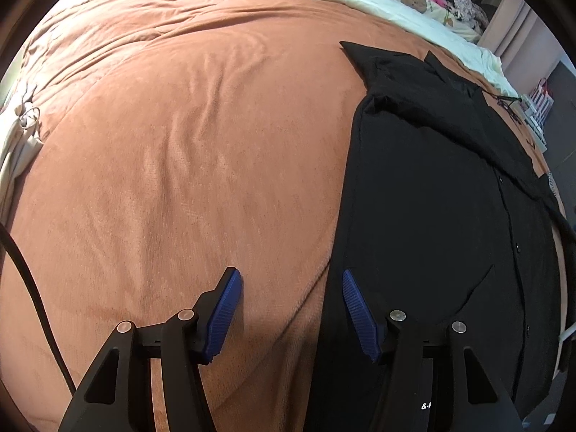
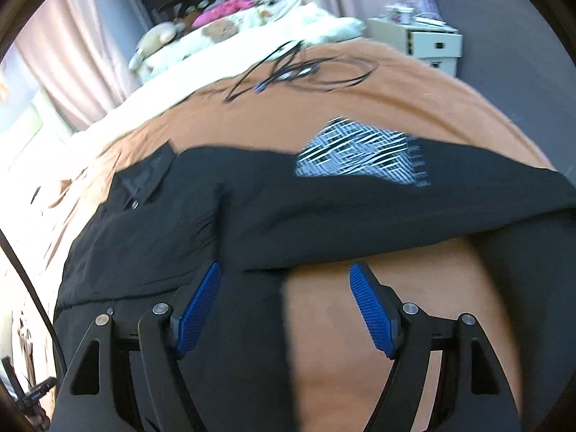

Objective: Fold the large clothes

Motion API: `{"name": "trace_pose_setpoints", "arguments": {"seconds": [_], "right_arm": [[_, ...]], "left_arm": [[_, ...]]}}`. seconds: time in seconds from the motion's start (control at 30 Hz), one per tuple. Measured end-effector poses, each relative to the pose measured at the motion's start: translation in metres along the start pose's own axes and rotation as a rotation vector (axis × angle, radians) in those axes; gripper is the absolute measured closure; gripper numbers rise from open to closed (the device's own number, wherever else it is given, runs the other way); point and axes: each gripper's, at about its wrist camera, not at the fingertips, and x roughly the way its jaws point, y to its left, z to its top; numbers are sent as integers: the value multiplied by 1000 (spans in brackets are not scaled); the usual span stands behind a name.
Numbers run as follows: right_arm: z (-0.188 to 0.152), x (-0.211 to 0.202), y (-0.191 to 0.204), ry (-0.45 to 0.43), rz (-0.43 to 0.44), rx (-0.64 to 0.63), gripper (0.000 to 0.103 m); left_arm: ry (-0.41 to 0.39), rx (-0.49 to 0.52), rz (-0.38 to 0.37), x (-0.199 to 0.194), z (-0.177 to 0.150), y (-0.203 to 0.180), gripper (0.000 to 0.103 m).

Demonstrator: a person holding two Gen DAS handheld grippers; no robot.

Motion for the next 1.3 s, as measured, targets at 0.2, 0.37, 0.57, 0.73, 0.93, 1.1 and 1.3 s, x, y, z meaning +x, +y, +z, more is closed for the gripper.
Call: {"name": "trace_pose_setpoints", "arguments": {"seconds": [0.2, 0.37, 0.57, 0.73, 0.93, 1.1, 1.3], "right_arm": [[11, -41, -60, -61, -38, 104, 30], [18, -56, -95, -79, -40, 194, 37], [23, -43, -123, -64, -32, 297, 41], [15, -19, -142, -3, 1, 409, 46], [27, -13, -167, -18, -11, 473, 74], [42, -25, -148, -67, -20, 425, 103], [71, -71, -65, -169, 43, 231, 103]], "left_arm": [[-5, 1, 22, 3, -2, -5, 42], [-16, 19, 41, 4, -4, -8, 43], [-18, 15, 42, 4, -4, -8, 44], [-17, 14, 36, 2, -3, -11, 49], [-22, 21, 36, -3, 2, -10, 49], [-49, 15, 27, -17, 9, -9, 49], [-83, 15, 8, -34, 14, -5, 49]]}}
